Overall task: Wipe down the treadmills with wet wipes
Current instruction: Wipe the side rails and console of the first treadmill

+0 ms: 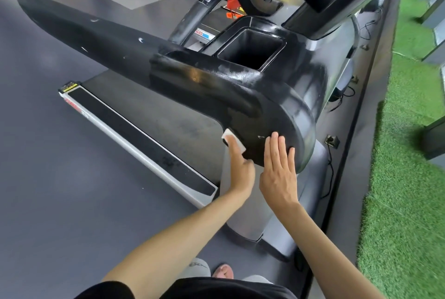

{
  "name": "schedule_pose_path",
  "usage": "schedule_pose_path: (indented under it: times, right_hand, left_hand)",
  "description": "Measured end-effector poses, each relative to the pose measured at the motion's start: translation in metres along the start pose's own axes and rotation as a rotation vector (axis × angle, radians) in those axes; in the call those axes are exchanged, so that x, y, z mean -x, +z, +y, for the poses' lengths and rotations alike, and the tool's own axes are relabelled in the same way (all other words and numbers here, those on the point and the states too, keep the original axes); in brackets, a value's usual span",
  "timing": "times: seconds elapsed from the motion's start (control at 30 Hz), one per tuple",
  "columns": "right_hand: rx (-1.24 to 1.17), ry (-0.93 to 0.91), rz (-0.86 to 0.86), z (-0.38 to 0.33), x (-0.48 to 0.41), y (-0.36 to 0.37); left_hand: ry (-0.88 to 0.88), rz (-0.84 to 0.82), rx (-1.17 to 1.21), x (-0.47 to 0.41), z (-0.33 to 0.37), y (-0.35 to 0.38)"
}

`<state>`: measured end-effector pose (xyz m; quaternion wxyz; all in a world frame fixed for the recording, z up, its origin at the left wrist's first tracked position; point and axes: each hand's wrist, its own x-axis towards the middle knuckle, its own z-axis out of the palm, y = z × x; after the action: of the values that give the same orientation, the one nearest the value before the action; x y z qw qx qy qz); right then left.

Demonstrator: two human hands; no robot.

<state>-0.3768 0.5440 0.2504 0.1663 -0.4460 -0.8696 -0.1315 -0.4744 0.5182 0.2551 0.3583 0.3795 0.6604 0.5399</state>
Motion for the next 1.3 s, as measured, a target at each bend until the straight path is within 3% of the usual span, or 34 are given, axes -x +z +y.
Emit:
schedule_pose_path:
  times: [0.1,0.2,0.3,0.43,0.6,0.7,0.8,0.97,1.03,1.1,1.17,1.23,1.3]
  right_hand:
    - [0.0,-0.026,0.0,0.003,0.0,0.001]
    - [-0.032,-0.007,0.016,0.004,0.0,0.002]
    - [-0.065,0.025,0.02,0.0,0.0,0.002]
    - [-0.075,0.056,0.013,-0.003,-0.002,0.001]
    - [-0.059,0.035,0.006,0.001,0.0,0.003]
    - [-0.054,0.022,0.025,0.001,-0.001,0.003]
    - [-0.063,0.025,0.035,0.001,-0.001,0.005]
    - [-0.072,0.019,0.051,0.005,-0.002,0.009]
    - [-0.069,0.011,0.063,0.005,-0.001,0.009]
    - [-0.066,0.004,0.072,0.004,-0.001,0.009]
    - [-0.069,0.012,0.069,0.003,-0.001,0.009]
    - [-0.074,0.025,0.064,0.002,-0.001,0.01]
    - [-0.075,0.03,0.061,0.002,0.0,0.011]
  left_hand:
    - [0.145,-0.114,-0.144,0.017,-0.008,0.008]
    - [0.053,-0.143,-0.189,0.008,-0.012,-0.006]
    - [0.042,-0.007,-0.138,-0.021,0.003,-0.02]
    - [0.155,0.139,-0.253,-0.041,0.012,-0.02]
    - [0.41,-0.077,-0.705,-0.012,-0.044,-0.014]
    - [0.3,0.044,-0.533,-0.03,-0.023,-0.024]
    - [0.371,0.191,-0.507,-0.049,0.003,-0.024]
    - [0.654,0.046,-0.825,-0.034,-0.035,-0.026]
    - [0.6,0.058,-0.804,-0.037,-0.041,-0.034]
    - [0.472,0.166,-0.673,-0.048,-0.02,-0.037]
    - [0.453,0.28,-0.603,-0.06,0.004,-0.038]
    - [0.613,0.281,-0.693,-0.064,0.012,-0.033]
    - [0.814,0.177,-0.887,-0.059,0.004,-0.029]
